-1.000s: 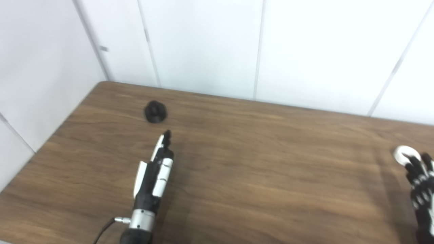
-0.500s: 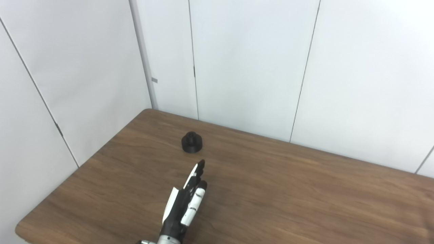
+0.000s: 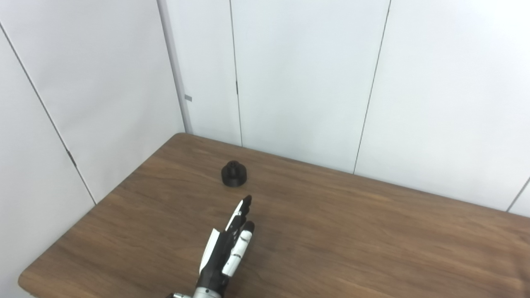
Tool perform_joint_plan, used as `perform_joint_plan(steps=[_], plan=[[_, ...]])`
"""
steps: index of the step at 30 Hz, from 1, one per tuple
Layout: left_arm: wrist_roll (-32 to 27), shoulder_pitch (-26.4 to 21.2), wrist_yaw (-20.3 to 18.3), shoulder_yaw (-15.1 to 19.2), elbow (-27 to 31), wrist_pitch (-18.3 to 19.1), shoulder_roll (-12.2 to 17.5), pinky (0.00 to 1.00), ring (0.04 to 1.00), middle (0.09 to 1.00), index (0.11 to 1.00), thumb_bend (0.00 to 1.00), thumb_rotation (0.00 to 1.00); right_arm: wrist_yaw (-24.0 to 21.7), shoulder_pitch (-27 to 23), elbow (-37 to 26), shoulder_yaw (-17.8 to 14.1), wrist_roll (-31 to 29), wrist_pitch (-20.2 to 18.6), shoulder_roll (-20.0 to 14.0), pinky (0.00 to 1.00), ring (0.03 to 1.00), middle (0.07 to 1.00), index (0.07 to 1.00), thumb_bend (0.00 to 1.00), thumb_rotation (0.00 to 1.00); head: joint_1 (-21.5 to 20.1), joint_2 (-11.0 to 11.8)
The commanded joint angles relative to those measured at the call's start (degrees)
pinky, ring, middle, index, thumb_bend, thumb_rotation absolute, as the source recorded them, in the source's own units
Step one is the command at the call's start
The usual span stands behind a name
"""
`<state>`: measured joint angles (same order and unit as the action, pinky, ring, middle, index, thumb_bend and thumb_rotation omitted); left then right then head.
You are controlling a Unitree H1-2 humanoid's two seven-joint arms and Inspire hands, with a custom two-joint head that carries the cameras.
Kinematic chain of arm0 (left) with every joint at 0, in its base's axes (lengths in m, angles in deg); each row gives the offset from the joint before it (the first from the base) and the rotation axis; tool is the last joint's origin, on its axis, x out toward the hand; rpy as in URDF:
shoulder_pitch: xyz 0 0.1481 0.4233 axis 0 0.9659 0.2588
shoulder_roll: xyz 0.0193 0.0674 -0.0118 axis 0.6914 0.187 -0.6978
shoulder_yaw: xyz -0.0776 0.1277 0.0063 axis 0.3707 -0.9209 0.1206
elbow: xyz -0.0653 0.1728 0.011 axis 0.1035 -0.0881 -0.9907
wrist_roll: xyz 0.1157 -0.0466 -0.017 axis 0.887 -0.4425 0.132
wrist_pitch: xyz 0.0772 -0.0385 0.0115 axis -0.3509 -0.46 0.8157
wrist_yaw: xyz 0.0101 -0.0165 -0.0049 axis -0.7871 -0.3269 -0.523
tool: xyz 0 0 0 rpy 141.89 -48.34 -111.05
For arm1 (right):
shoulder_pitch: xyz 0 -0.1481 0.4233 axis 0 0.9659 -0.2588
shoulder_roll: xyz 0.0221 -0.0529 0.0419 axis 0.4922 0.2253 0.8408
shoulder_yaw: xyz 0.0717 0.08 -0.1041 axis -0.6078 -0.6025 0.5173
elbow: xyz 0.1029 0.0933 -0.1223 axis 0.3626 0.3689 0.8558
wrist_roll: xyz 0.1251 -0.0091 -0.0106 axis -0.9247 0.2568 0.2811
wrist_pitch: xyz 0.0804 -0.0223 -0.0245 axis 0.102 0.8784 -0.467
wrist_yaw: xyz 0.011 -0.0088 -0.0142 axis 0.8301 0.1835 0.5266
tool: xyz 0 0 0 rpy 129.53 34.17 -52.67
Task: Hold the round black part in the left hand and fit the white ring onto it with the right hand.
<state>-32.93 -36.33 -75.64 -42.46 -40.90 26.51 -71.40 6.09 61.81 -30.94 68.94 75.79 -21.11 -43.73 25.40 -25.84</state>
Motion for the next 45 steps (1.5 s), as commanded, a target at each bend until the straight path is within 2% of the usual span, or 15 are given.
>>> perform_joint_plan(steps=[1,6,10,14,19,23,30,34,38,45], plan=[[-0.50,3.56,0.54,-1.26,-3.55,1.03,-2.55,1.00,1.000,1.000,1.000,0.54,0.90,0.09,4.00,4.99,0.97,0.44,0.73,2.00,1.00,0.970,0.961,1.000,0.43,1.00,-0.27,-0.11],[2.71,4.00,2.15,-0.95,-1.63,1.52,-2.68,1.00,1.000,1.000,1.000,0.55,0.61,0.79,4.07,4.46,0.93,1.01,0.43,2.39,1.00,0.957,0.949,1.000,0.42,1.00,-0.89,-0.42],[9.25,3.71,5.73,-0.11,1.43,2.93,-2.52,0.93,0.947,0.958,0.971,0.65,0.44,0.58,4.22,3.85,0.87,0.63,0.14,2.43,1.00,0.962,0.957,1.000,0.43,1.00,-0.93,-0.74],[11.51,2.17,6.74,1.08,4.75,6.38,-1.08,0.96,0.950,0.942,0.952,0.75,0.28,0.73,4.31,4.05,0.97,1.18,0.11,2.33,1.00,0.961,0.955,1.000,0.45,1.00,-1.08,-1.02],[16.59,-0.85,6.90,2.79,8.00,13.23,1.86,0.98,0.958,0.931,0.945,0.83,0.29,1.08,4.36,4.14,1.07,2.02,0.67,2.47,1.00,0.949,0.946,1.000,0.44,1.00,-1.40,-1.19],[20.11,-4.00,5.93,4.18,9.91,18.88,4.71,0.92,0.924,0.913,0.923,0.86,0.31,1.52,4.54,3.48,1.06,2.57,0.30,2.89,1.00,0.937,0.937,1.000,0.43,1.00,-1.43,-1.30],[24.18,-10.33,4.23,4.56,8.79,26.01,11.31,0.93,0.952,0.947,0.924,0.88,0.35,1.12,4.66,3.61,1.32,2.29,0.43,3.09,1.00,0.942,0.941,1.000,0.44,1.00,-1.72,-1.42],[29.02,-13.62,5.62,3.52,5.26,26.17,14.63,0.94,0.983,0.939,0.894,0.87,0.33,1.63,4.76,2.96,1.48,2.99,-0.36,3.30,1.00,0.936,0.933,1.000,0.45,1.00,-1.83,-1.44],[31.73,-16.42,6.56,2.91,1.65,26.53,16.60,0.99,0.975,0.928,0.875,0.88,0.33,1.72,4.74,2.79,1.44,3.01,-0.40,3.57,1.00,0.924,0.923,1.000,0.44,1.00,-1.91,-1.54],[33.52,-21.25,5.36,1.67,-3.71,28.55,19.41,1.00,0.986,0.939,0.873,0.88,0.36,1.33,5.12,2.25,1.58,2.66,-0.88,3.53,1.00,0.943,0.932,1.000,0.46,1.00,-2.03,-1.78]])
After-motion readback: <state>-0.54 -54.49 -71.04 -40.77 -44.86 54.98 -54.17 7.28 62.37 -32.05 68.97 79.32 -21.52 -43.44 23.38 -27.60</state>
